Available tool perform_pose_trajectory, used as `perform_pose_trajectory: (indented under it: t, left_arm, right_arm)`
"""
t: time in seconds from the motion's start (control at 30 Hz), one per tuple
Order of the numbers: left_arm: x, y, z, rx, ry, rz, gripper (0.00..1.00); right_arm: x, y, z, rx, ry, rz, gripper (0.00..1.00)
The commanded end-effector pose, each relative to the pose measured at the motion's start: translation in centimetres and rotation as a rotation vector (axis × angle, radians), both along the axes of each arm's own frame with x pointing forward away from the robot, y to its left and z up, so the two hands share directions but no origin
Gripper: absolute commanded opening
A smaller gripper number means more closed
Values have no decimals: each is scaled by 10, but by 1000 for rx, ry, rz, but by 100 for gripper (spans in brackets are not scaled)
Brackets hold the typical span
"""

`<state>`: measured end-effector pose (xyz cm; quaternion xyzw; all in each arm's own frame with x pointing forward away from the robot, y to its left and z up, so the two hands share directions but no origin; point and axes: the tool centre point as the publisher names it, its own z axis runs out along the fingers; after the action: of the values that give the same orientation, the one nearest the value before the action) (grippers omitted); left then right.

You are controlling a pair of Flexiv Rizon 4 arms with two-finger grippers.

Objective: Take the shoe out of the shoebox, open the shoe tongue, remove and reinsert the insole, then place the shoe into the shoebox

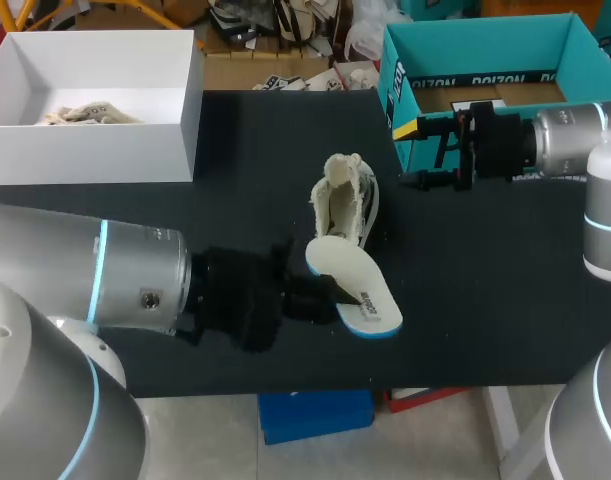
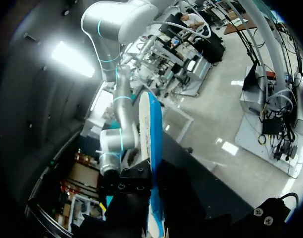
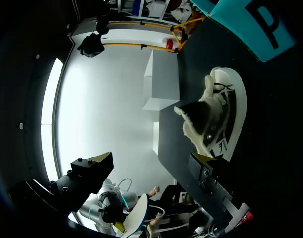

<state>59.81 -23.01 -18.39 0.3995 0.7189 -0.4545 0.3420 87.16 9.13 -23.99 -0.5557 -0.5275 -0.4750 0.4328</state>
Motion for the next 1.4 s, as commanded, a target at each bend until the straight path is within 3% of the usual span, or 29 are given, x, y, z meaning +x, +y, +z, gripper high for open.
perform_pose_trajectory:
  t: [0.03, 0.33, 0.53, 0.77, 1.23, 1.3, 1.4]
  left_arm:
    - [-15, 5, -3, -100, -60, 69, 0]
    - [-15, 5, -3, -100, -60, 69, 0]
    - [1, 11, -16, -144, -321, 80, 0]
    - [31, 23, -38, -187, -470, 36, 0]
    - [31, 23, -38, -187, -470, 36, 0]
    - [18, 14, -36, -172, -611, 10, 0]
    - [23, 13, -46, -234, -696, 32, 0]
  right_arm:
    - [0, 1, -1, 0, 0, -2, 100]
    - [0, 1, -1, 0, 0, -2, 100]
    - [0, 1, -1, 0, 0, -2, 100]
    - [0, 1, -1, 0, 0, -2, 100]
    - [0, 1, -1, 0, 0, -2, 100]
    - [0, 1, -1, 0, 0, -2, 100]
    - [0, 1, -1, 0, 0, -2, 100]
